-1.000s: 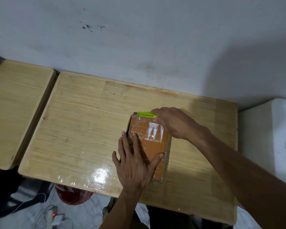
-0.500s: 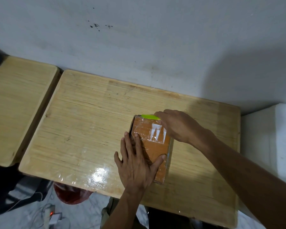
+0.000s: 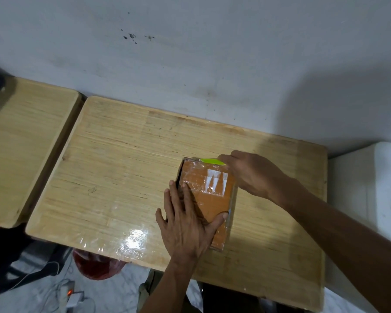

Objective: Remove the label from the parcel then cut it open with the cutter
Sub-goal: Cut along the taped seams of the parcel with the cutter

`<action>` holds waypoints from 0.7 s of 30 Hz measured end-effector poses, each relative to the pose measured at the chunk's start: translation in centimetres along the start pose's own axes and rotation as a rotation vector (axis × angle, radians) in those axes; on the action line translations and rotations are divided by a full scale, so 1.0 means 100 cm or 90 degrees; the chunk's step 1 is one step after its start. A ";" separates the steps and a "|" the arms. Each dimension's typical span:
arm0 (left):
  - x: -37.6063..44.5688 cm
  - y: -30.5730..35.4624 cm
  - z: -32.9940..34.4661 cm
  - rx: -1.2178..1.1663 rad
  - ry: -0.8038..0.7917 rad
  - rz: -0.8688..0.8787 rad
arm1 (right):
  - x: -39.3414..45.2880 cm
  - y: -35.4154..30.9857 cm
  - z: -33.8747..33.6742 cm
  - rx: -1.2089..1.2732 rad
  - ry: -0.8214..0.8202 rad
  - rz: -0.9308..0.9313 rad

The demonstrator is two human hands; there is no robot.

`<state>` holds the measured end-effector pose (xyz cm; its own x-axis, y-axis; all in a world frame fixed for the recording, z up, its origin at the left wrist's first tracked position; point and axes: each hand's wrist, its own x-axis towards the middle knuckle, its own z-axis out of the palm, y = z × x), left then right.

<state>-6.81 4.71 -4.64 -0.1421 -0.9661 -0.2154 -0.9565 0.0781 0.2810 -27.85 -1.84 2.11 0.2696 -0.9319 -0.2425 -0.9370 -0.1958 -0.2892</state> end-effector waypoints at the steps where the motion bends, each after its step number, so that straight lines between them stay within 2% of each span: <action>1: 0.000 0.000 0.000 0.000 0.000 0.000 | 0.000 0.000 0.000 -0.011 -0.003 -0.001; 5: 0.000 -0.001 0.001 0.006 -0.003 0.004 | 0.003 -0.002 0.004 -0.056 -0.008 -0.010; 21: -0.002 0.002 -0.003 0.013 -0.009 -0.001 | -0.030 0.026 -0.005 -0.034 -0.029 0.029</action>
<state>-6.87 4.81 -4.25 -0.1445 -0.9625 -0.2296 -0.9618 0.0821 0.2611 -31.21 0.33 2.56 0.2355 -0.9257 -0.2960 -0.9585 -0.1709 -0.2282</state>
